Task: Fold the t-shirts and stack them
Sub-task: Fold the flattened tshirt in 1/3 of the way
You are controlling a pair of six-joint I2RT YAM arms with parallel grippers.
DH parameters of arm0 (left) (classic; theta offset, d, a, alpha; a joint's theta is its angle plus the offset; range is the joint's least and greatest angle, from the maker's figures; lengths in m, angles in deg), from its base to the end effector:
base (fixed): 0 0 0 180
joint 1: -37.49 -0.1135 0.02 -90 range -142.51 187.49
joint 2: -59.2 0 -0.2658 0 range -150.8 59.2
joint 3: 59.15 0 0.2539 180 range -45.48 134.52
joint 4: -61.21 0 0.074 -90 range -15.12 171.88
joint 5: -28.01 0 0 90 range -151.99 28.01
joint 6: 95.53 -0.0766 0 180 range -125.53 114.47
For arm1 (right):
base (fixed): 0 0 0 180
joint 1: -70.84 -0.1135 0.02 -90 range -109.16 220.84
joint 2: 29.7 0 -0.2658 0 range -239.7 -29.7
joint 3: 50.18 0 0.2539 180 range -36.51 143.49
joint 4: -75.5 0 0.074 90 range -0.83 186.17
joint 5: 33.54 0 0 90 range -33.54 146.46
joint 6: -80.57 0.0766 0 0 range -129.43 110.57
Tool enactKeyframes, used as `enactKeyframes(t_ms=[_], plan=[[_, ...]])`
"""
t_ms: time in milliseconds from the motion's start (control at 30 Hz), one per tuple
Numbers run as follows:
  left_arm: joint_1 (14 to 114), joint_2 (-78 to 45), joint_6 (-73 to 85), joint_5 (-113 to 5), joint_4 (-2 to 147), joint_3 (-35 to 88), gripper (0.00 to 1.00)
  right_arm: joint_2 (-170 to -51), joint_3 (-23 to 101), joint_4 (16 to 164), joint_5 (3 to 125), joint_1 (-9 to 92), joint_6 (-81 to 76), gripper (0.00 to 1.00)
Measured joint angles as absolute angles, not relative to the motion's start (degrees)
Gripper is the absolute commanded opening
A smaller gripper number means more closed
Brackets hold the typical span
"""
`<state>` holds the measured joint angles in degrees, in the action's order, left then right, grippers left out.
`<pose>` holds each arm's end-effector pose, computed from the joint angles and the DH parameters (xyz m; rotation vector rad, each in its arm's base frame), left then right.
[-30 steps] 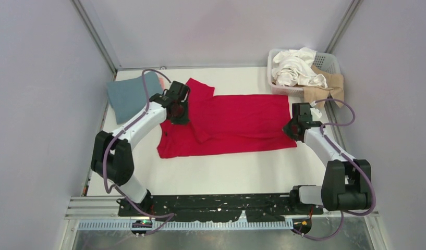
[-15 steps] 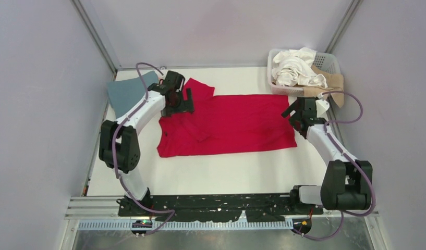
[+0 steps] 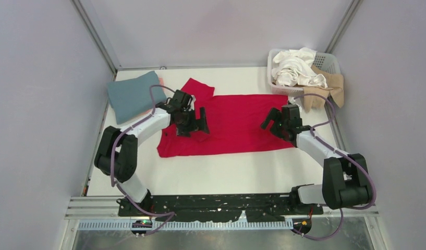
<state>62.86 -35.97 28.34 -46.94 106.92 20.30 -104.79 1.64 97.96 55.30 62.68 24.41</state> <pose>0.3160 -0.1718 0.1795 -0.1120 2.7596 -0.6643 0.2873 0.0396 0.1622 0.5415 2.3313 0.3263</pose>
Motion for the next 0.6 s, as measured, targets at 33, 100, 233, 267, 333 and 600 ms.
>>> enactKeyframes(t_ms=[33, 100, 233, 267, 333, 600], plan=[[63.2, -36.5, 28.6, -46.6, 106.3, 20.3, 1.00, -105.6, 1.6, 97.6, 55.8, 62.6, 24.3, 0.95], [63.1, -37.6, 28.8, -46.4, 105.3, 20.3, 1.00, -106.9, 1.6, 96.9, 56.3, 62.6, 24.0, 0.95], [63.0, -39.5, 29.1, -46.3, 104.5, 20.3, 1.00, -108.9, 1.6, 96.4, 56.6, 62.5, 23.6, 0.95], [63.0, -39.9, 29.2, -46.3, 104.3, 20.3, 1.00, -109.4, 1.6, 96.4, 56.6, 62.5, 23.6, 0.95], [63.0, -40.7, 29.2, -46.3, 104.2, 20.3, 1.00, -110.2, 1.6, 96.4, 56.6, 62.5, 23.6, 0.95], [63.0, -43.4, 29.2, -46.4, 103.1, 20.5, 1.00, -111.5, 1.6, 95.8, 56.6, 62.5, 23.6, 0.95]])
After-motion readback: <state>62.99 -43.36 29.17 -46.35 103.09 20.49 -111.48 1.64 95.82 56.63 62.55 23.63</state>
